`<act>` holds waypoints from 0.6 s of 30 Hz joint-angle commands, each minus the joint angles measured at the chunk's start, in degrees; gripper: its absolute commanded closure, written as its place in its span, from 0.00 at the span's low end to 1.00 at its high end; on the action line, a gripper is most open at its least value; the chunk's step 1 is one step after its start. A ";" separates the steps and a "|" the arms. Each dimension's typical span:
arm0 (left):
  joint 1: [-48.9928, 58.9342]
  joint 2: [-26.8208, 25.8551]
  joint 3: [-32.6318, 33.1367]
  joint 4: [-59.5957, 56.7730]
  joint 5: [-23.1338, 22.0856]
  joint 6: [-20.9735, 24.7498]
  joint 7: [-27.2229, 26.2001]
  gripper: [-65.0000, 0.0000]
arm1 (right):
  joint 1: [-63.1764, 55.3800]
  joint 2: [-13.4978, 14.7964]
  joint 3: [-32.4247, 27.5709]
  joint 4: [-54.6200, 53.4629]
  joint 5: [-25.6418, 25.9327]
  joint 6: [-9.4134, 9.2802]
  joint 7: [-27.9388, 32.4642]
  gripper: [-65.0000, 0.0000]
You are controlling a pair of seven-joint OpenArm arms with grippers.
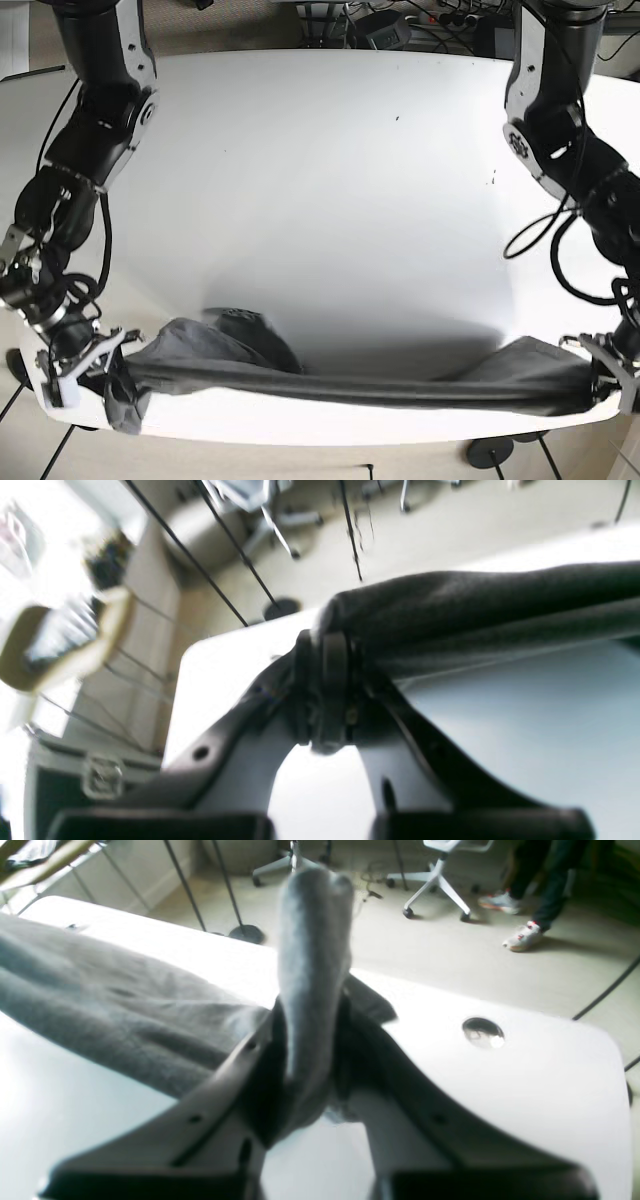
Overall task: Fold the T-shirt properly
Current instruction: 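Lift the shirt with both grippers and flick it flat onto the table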
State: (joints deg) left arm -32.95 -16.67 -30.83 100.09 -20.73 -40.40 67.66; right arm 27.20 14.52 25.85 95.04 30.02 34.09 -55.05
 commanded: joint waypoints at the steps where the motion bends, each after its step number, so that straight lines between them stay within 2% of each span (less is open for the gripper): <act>1: 4.60 -0.43 -1.57 3.33 -1.82 0.40 -1.77 1.00 | -4.74 1.08 1.80 3.11 -0.79 -0.28 1.46 0.96; 4: 17.78 -0.52 -4.73 5.88 -6.21 0.40 -1.94 1.00 | -16.61 -2.88 6.73 7.33 -0.79 -0.20 1.46 0.96; 8: 35.02 -0.70 -6.40 8.17 -11.14 0.40 -7.57 1.00 | -30.94 -7.97 12.35 13.04 -0.79 -0.20 1.46 0.96; 11: 43.02 -0.87 -9.65 8.70 -11.93 0.40 -10.30 1.00 | -39.11 -12.02 13.76 18.05 -0.79 -0.20 1.46 0.96; 16: 49.78 -0.87 -13.08 8.96 -11.49 0.40 -10.82 1.00 | -46.94 -16.15 18.59 18.32 -0.79 -0.20 1.46 0.96; 18: 50.22 -0.70 -14.14 8.87 -11.40 0.40 -10.82 1.00 | -48.70 -16.85 20.53 18.32 -0.79 -0.20 1.46 0.96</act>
State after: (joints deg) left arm 17.69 -16.03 -44.23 108.05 -33.39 -40.99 57.69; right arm -21.69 -3.07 45.93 112.09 29.74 34.50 -55.33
